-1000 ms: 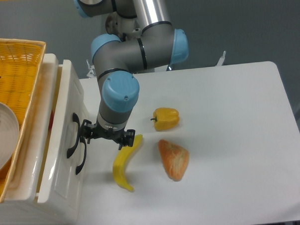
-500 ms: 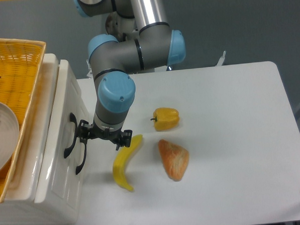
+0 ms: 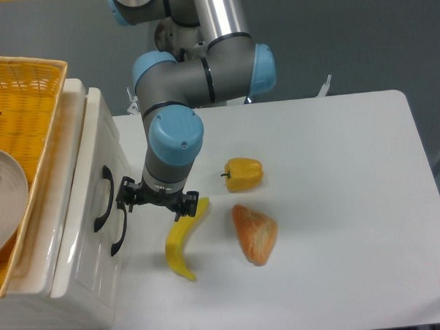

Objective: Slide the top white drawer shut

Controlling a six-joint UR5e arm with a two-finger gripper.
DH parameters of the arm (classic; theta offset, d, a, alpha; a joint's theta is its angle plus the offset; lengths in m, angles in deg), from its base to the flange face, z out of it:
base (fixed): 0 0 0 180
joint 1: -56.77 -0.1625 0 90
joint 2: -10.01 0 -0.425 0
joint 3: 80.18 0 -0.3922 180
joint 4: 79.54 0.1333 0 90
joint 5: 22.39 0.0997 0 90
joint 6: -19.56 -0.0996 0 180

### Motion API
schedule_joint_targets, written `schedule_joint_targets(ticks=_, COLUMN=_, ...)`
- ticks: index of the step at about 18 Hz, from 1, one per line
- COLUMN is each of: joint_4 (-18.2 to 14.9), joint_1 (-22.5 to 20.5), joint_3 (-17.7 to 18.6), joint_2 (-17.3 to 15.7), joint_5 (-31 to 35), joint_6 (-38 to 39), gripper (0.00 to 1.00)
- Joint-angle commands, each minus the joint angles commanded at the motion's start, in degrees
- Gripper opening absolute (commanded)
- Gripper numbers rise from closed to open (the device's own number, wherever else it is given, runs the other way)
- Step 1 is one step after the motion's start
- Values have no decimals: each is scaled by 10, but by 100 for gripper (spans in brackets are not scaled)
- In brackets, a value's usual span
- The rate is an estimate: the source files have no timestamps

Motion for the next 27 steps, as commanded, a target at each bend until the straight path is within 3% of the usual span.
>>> schedule_joint_targets(ticks=7, joint_4=36, joint_1=-58, joint_3=-8, joint_2=1, joint_5=35, joint_6=-109, gripper=100)
schedule_joint_targets(ticks=14, joint_4=27, joint_1=-92, joint_3=-11, joint_2=-12, joint_5=112, joint_6=-206, gripper=100)
schedule_joint_targets(ticks=19, joint_4=19, joint_1=-112, joint_3=-3, joint_2=-25, joint_5=122, joint_6=-304, gripper=100)
schedule_joint_targets(ticks=25, joint_4=-2, joint_1=-113, joint_3=1, joint_2=-34, joint_5=136, joint_6=-365, gripper=100)
schedule_joint_targets(ticks=27, joint_4=-14, joint_1=-130, joint_3=11, joint_2=-54, joint_5=153, joint_6=-423, gripper=100)
